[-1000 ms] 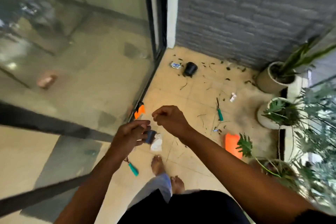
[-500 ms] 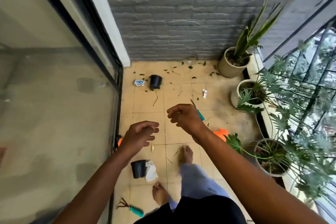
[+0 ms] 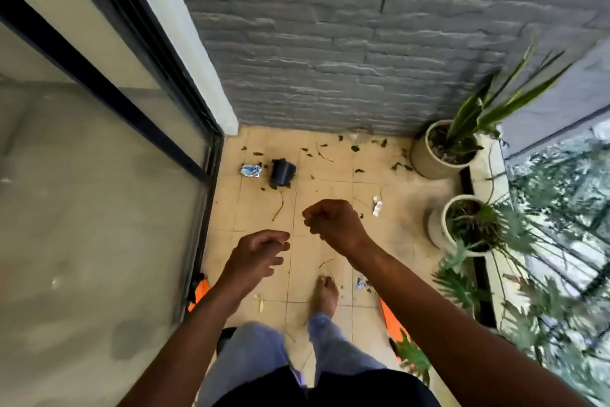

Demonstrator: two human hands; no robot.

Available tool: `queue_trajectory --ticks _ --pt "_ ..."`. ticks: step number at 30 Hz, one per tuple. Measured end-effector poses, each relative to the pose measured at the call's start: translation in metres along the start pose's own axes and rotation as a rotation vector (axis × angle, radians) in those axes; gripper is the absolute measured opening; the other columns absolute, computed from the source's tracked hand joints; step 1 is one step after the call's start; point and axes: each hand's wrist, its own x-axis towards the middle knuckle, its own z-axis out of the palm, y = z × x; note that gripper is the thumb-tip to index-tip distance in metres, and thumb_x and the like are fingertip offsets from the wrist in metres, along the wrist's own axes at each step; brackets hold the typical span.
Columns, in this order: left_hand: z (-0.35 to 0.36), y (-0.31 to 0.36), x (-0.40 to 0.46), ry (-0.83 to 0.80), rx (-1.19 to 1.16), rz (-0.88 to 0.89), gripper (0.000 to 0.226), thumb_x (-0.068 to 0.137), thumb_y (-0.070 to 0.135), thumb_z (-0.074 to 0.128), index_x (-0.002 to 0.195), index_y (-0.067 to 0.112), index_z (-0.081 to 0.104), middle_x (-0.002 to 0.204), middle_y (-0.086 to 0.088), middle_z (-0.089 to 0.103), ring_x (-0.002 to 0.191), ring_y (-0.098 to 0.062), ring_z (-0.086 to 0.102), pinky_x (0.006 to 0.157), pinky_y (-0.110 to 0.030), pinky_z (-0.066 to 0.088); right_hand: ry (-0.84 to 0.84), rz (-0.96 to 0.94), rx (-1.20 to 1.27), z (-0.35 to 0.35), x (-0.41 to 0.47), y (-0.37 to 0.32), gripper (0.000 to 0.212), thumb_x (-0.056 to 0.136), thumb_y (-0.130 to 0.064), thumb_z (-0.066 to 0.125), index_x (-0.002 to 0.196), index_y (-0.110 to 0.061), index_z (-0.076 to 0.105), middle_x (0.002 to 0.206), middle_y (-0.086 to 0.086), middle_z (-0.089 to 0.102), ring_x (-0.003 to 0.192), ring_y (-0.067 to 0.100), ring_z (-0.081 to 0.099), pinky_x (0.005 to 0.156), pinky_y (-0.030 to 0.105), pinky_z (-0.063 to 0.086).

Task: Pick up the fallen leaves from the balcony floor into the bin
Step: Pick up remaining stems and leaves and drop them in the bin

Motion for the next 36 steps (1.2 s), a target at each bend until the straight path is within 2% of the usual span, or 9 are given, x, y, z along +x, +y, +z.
queue_trajectory --ticks 6,10,14,16,18,20,25,32,36 --pt "-0.021 0.009 0.061 0.036 -0.082 -0.037 0.023 0.086 0.038 0.063 0.105 0.033 0.076 0.104 0.005 0.078 0.101 -0.022 0.073 0.081 -0.033 0.056 -0.020 0.014 -0.065 -0.003 0.092 -0.015 0.020 0.085 -0.010 0.066 0.078 -0.026 0.076 0.083 -0.009 0.073 0.085 0.016 0.068 0.070 0.026 0.046" --pt "-0.052 0.013 0.129 0.049 -0.110 -0.086 0.021 0.076 0.042 0.060 0.087 0.044 0.078 0.099 0.005 0.078 0.095 -0.021 0.075 0.075 -0.032 0.053 -0.027 0.041 -0.125 0.017 0.167 -0.021 0.022 0.080 -0.015 0.066 0.069 -0.031 0.073 0.085 -0.009 0.076 0.087 0.017 0.071 0.078 0.035 0.055" --pt "-0.087 0.005 0.218 0.060 -0.093 -0.110 0.014 0.086 0.034 0.065 0.091 0.038 0.078 0.102 0.001 0.077 0.098 -0.026 0.074 0.073 -0.032 0.053 -0.035 0.107 -0.164 0.051 0.253 -0.012 0.029 0.081 -0.014 0.066 0.062 -0.034 0.073 0.087 -0.007 0.077 0.089 0.021 0.072 0.088 0.041 0.059" --pt "-0.103 -0.004 0.266 0.054 -0.070 -0.126 0.014 0.094 0.027 0.065 0.095 0.033 0.077 0.103 0.001 0.078 0.099 -0.026 0.074 0.074 -0.031 0.052 -0.038 0.137 -0.183 0.071 0.296 -0.003 0.018 0.077 -0.024 0.062 0.068 -0.032 0.075 0.087 -0.004 0.076 0.087 0.024 0.072 0.087 0.047 0.059" --pt "-0.115 -0.015 0.317 0.053 -0.014 -0.143 0.016 0.084 0.041 0.065 0.095 0.039 0.076 0.103 0.007 0.077 0.101 -0.022 0.073 0.079 -0.033 0.054 -0.044 0.153 -0.220 0.091 0.343 0.013 0.016 0.078 -0.025 0.060 0.076 -0.023 0.076 0.087 0.001 0.075 0.087 0.026 0.071 0.085 0.047 0.059" --pt "-0.125 -0.024 0.362 0.043 0.045 -0.140 0.024 0.074 0.050 0.062 0.094 0.046 0.075 0.102 0.013 0.077 0.101 -0.017 0.072 0.088 -0.038 0.056 -0.070 0.161 -0.264 0.109 0.386 0.031 0.015 0.084 -0.022 0.061 0.082 -0.019 0.076 0.093 0.003 0.075 0.090 0.025 0.070 0.084 0.043 0.059" --pt "-0.134 -0.066 0.481 0.061 0.128 -0.131 0.036 0.076 0.048 0.063 0.104 0.031 0.077 0.108 0.013 0.075 0.106 -0.014 0.070 0.097 -0.043 0.056 -0.086 0.217 -0.391 0.144 0.507 0.107 0.022 0.089 -0.027 0.064 0.108 -0.018 0.071 0.100 0.001 0.074 0.091 0.020 0.071 0.075 0.032 0.060" --pt "-0.124 -0.161 0.618 0.119 0.295 -0.169 0.022 0.096 0.032 0.062 0.113 0.028 0.074 0.122 0.009 0.071 0.114 -0.012 0.064 0.101 -0.034 0.049 -0.105 0.317 -0.522 0.166 0.647 0.210 0.043 0.089 -0.022 0.065 0.129 -0.022 0.050 0.110 0.008 0.069 0.093 0.031 0.071 0.078 0.048 0.062" --pt "-0.112 -0.187 0.659 0.124 0.307 -0.245 0.024 0.096 0.033 0.062 0.117 0.029 0.074 0.123 0.007 0.071 0.108 -0.015 0.068 0.077 -0.019 0.048 -0.186 0.316 -0.587 0.170 0.695 0.244 0.050 0.095 -0.029 0.063 0.139 -0.023 0.041 0.110 0.009 0.065 0.090 0.030 0.070 0.074 0.042 0.062"
